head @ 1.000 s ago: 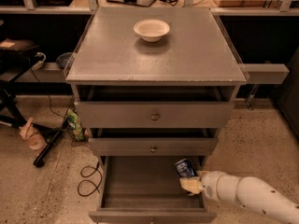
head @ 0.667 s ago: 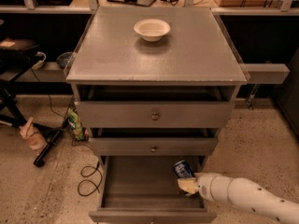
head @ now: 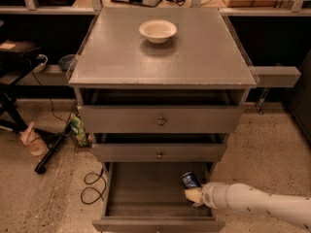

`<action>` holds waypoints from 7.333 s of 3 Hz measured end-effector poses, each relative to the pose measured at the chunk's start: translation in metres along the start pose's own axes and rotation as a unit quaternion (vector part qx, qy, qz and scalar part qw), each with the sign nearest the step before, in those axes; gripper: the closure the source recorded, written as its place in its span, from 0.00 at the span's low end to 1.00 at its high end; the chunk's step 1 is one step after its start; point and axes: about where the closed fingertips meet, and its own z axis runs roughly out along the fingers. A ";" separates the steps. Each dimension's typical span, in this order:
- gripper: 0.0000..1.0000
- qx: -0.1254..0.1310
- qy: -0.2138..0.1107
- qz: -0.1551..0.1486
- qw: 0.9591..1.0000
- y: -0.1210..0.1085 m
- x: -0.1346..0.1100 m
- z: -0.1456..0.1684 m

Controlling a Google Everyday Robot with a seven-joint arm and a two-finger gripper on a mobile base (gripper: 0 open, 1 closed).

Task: Place pepsi can into bottom drawer

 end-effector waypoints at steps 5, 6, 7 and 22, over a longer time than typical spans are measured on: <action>1.00 0.089 0.001 0.128 0.988 -0.070 0.058 0.082; 1.00 0.105 0.004 0.147 0.983 -0.083 0.067 0.103; 1.00 0.113 0.009 0.155 0.981 -0.094 0.068 0.121; 0.00 0.058 0.071 0.110 0.990 -0.080 0.061 0.161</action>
Offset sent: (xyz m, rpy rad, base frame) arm 0.0029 -0.0020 -0.0149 -0.0035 0.0107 -0.0388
